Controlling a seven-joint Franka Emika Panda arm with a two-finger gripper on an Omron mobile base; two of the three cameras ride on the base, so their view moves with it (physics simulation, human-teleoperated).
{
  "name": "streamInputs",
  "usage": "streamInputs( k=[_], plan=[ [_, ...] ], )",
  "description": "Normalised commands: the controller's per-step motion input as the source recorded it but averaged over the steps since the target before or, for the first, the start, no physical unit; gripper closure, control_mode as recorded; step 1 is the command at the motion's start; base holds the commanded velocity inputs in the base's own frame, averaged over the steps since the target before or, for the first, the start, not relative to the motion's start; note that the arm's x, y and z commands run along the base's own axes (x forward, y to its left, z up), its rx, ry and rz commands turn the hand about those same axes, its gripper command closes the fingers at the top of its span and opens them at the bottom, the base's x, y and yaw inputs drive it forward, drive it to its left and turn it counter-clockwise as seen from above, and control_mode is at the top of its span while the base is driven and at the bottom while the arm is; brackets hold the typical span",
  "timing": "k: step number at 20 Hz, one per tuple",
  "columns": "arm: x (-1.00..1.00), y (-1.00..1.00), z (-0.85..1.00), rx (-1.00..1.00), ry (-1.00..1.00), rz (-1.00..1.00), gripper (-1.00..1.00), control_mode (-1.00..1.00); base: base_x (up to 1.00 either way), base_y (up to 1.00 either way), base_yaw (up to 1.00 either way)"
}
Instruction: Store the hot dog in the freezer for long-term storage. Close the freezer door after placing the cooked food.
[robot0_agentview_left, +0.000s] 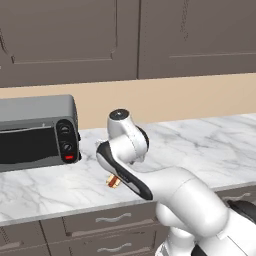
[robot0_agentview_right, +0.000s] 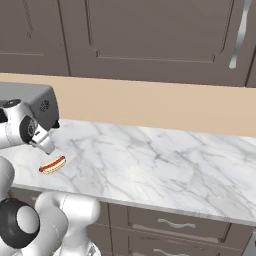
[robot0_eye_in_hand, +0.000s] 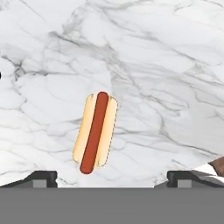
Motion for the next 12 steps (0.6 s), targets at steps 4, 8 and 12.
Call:
streamInputs(
  k=[4, 8, 12],
  plan=[
    [0.0, 0.09, -0.43, 0.0, 0.06, 0.0, -1.0, -1.0, 0.0, 0.0, 0.0],
    [0.02, 0.15, -0.36, 0.0, 0.08, 0.0, -1.0, -1.0, 0.0, 0.0, 0.0],
    [0.19, 0.02, -0.34, 0.0, 0.02, 0.0, -1.0, -1.0, 0.0, 0.0, 0.0]
  ],
)
